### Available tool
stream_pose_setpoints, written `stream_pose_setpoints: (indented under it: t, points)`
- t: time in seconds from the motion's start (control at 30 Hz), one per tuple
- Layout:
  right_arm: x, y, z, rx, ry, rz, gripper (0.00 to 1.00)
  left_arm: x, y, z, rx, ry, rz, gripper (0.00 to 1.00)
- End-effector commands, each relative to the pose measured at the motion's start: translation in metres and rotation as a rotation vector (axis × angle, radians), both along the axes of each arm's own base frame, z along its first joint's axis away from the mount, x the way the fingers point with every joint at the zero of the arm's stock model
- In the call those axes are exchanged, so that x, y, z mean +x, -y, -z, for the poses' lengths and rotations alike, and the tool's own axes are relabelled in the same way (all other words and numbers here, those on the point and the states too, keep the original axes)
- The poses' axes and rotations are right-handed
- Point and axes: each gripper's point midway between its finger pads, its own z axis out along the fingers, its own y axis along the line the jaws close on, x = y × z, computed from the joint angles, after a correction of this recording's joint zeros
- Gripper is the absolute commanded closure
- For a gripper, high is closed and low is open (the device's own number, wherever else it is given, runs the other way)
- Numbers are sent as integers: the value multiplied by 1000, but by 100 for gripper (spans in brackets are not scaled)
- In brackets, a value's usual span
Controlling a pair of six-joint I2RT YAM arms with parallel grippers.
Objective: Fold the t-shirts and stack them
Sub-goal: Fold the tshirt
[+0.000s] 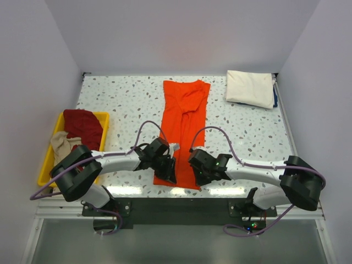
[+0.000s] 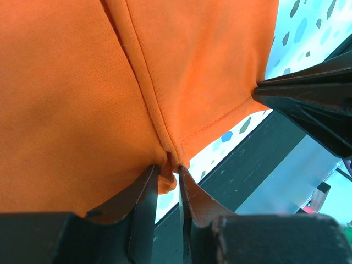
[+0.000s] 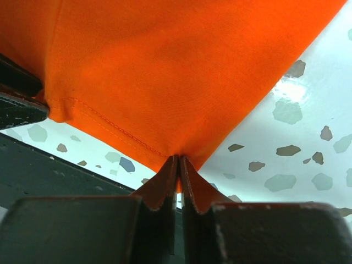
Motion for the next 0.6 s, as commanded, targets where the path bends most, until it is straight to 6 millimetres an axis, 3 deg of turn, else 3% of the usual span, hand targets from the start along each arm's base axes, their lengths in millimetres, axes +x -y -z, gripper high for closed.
stream_pose_setpoints:
  t: [0.0,0.3,0.57]
  points:
    - [5,-1,-5,-3,32,17,93,5,6,-14,-37,36,5,73]
    - [4,15,-20,-10,59,48,98,7,4,-17,-38,44,3,73]
    - [-3,17,-10,3,33,54,99,10,8,-25,-65,61,6,73]
